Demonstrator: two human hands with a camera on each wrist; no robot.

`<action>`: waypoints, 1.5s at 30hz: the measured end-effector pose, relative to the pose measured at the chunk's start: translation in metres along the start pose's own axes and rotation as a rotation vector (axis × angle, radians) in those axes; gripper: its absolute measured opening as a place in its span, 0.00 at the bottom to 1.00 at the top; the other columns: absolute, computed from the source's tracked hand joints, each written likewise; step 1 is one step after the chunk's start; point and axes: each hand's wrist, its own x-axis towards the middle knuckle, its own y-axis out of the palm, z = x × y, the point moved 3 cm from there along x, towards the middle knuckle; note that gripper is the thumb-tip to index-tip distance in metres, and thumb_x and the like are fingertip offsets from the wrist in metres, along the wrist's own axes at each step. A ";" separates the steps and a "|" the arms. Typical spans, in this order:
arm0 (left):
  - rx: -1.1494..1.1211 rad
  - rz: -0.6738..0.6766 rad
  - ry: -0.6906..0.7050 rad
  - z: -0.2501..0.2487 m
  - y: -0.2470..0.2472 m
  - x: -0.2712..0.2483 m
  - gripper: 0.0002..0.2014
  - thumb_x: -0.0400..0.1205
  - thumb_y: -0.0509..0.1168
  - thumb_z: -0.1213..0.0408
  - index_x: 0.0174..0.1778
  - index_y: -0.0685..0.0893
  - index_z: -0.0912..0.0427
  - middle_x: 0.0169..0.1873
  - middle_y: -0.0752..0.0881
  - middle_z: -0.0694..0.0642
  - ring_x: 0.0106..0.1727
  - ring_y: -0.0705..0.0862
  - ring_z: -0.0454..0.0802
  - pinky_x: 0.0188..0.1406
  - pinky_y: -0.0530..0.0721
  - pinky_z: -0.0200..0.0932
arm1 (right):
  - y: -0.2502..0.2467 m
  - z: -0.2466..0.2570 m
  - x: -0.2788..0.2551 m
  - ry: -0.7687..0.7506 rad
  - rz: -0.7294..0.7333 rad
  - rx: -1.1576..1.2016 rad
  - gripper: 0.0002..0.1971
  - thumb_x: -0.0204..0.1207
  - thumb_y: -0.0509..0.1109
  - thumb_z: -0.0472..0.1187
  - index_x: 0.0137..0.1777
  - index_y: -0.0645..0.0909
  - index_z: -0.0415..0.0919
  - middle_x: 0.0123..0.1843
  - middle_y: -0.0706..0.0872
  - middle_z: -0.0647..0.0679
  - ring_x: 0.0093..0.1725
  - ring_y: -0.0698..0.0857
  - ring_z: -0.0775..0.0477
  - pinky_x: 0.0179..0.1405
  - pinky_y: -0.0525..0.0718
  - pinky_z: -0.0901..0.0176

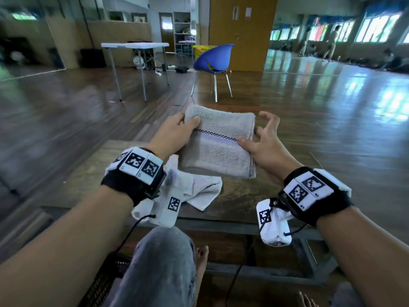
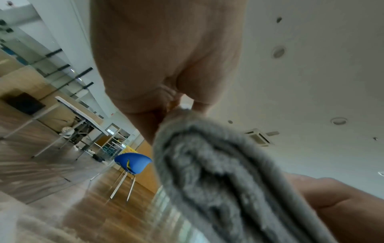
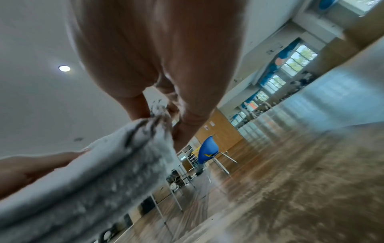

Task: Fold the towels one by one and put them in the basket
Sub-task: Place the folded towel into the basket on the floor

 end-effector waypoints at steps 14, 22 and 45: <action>-0.112 -0.650 -0.286 0.166 -0.231 -0.143 0.16 0.81 0.63 0.45 0.52 0.83 0.55 0.48 0.89 0.52 0.50 0.89 0.54 0.46 0.88 0.51 | 0.305 0.037 -0.021 0.134 0.505 -0.224 0.32 0.79 0.72 0.38 0.76 0.57 0.44 0.60 0.77 0.46 0.50 0.83 0.49 0.36 0.87 0.59; -0.200 -0.735 -0.780 0.341 -0.208 -0.260 0.13 0.79 0.64 0.64 0.59 0.81 0.59 0.50 0.88 0.52 0.51 0.87 0.51 0.43 0.87 0.40 | 0.446 -0.085 -0.091 0.310 0.878 -0.692 0.38 0.82 0.65 0.42 0.86 0.48 0.34 0.68 0.77 0.35 0.47 0.80 0.46 0.38 0.77 0.58; 0.012 -0.592 -1.480 0.460 -0.097 -0.371 0.17 0.79 0.65 0.66 0.54 0.84 0.80 0.58 0.83 0.78 0.54 0.84 0.72 0.56 0.82 0.54 | 0.440 -0.310 -0.238 0.704 1.231 -0.847 0.17 0.82 0.59 0.29 0.67 0.79 0.40 0.70 0.83 0.39 0.65 0.84 0.39 0.69 0.81 0.51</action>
